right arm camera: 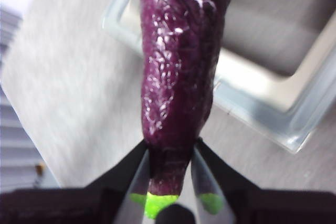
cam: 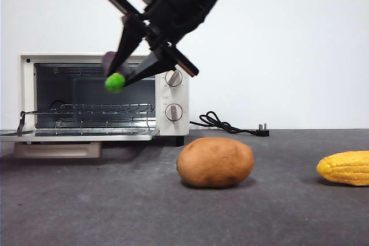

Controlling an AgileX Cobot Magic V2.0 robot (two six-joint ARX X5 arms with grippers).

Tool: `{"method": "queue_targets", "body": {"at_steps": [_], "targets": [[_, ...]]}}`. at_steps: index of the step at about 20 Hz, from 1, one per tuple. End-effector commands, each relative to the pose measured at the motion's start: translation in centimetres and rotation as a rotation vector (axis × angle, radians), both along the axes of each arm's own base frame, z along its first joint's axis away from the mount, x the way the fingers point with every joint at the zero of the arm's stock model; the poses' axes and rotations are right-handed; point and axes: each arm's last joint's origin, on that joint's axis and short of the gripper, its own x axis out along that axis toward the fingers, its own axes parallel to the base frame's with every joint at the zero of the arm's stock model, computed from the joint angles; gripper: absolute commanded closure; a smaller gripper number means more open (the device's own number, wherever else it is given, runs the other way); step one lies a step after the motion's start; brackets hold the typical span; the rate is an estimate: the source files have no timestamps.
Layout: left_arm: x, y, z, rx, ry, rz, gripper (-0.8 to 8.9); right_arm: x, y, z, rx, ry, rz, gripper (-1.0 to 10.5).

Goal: Take the eggplant from the table,put the eggplant in the oven

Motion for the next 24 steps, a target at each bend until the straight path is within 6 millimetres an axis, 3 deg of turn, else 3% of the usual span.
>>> {"method": "queue_targets", "body": {"at_steps": [1,4,10,18,24], "targets": [[-0.1,-0.2,0.0,0.004,-0.004,-0.018,8.19,1.0,0.0,-0.5,0.056,0.039,-0.027,9.6],[-0.1,-0.2,0.0,0.004,-0.004,-0.024,8.19,1.8,0.2,-0.7,0.123,0.047,-0.046,9.6],[-0.2,-0.2,-0.1,0.004,0.004,-0.024,8.19,3.8,1.6,-3.1,0.237,0.088,-0.072,9.6],[-0.3,-0.8,-0.2,0.012,0.017,-0.061,8.19,9.2,3.9,-3.5,0.275,0.146,-0.125,9.6],[-0.4,-1.0,-0.2,0.030,0.016,-0.065,8.19,11.2,4.8,-4.9,0.279,0.159,-0.186,9.6]]}}
